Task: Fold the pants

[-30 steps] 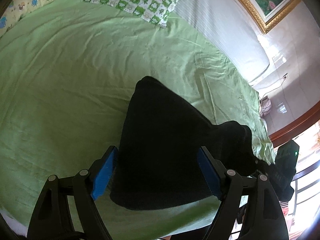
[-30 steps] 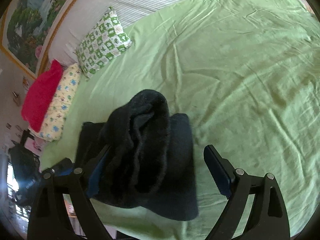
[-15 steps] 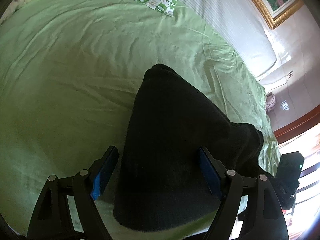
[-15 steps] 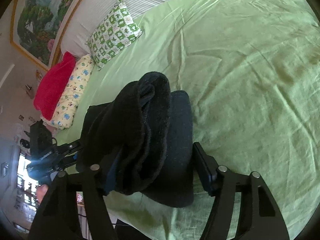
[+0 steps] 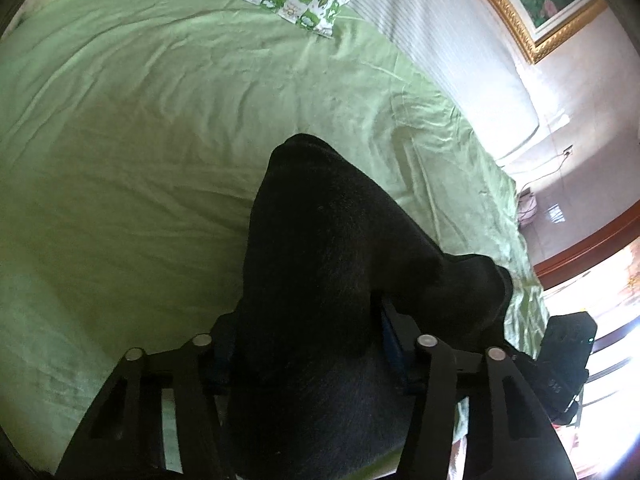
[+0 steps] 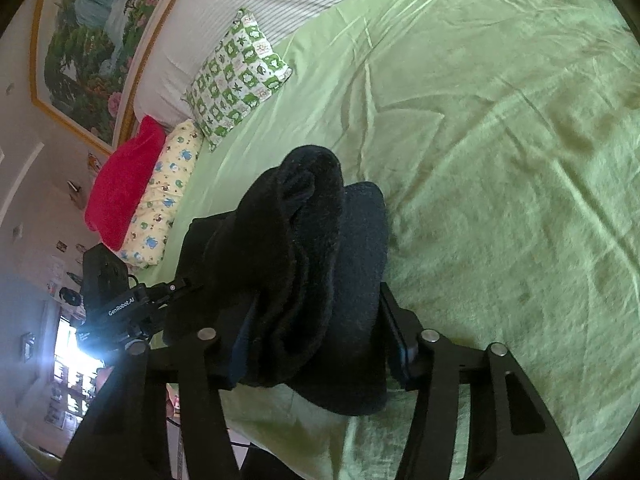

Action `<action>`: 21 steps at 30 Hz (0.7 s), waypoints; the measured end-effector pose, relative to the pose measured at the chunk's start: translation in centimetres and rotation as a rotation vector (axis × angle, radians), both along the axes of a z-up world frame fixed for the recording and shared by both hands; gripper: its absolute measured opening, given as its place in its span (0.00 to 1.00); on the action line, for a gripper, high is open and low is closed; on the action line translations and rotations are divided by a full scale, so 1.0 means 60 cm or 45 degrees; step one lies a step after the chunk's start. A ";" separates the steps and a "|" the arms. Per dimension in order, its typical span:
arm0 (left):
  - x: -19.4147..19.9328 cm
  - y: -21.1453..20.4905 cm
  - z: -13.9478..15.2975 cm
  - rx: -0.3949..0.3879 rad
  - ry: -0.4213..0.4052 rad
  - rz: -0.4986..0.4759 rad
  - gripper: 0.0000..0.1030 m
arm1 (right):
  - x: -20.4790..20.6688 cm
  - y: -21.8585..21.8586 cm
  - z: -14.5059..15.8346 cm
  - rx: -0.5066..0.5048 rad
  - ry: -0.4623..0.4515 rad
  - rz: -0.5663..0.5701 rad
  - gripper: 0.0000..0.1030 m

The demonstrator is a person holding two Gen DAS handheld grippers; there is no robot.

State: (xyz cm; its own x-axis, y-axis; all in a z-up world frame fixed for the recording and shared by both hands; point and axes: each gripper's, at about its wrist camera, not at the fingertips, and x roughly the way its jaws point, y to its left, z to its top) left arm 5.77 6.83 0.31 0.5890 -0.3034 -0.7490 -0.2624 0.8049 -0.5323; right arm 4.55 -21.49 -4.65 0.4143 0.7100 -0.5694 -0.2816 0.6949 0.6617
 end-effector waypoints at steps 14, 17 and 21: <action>-0.046 -0.001 0.076 0.048 -0.121 0.005 0.32 | -0.016 0.038 0.056 -0.038 -0.094 0.037 0.45; -0.061 0.008 0.095 0.077 -0.152 0.039 0.32 | -0.014 0.058 0.070 -0.055 -0.126 0.069 0.45; -0.081 0.033 0.111 0.085 -0.180 0.093 0.32 | -0.008 0.087 0.087 -0.059 -0.169 0.111 0.45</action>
State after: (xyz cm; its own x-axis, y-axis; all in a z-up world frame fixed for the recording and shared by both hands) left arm 0.91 8.79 6.96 0.7083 -0.2082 -0.6745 -0.2477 0.8215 -0.5137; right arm 4.06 -16.26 0.58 0.4263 0.7208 -0.5466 -0.4252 0.6930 0.5822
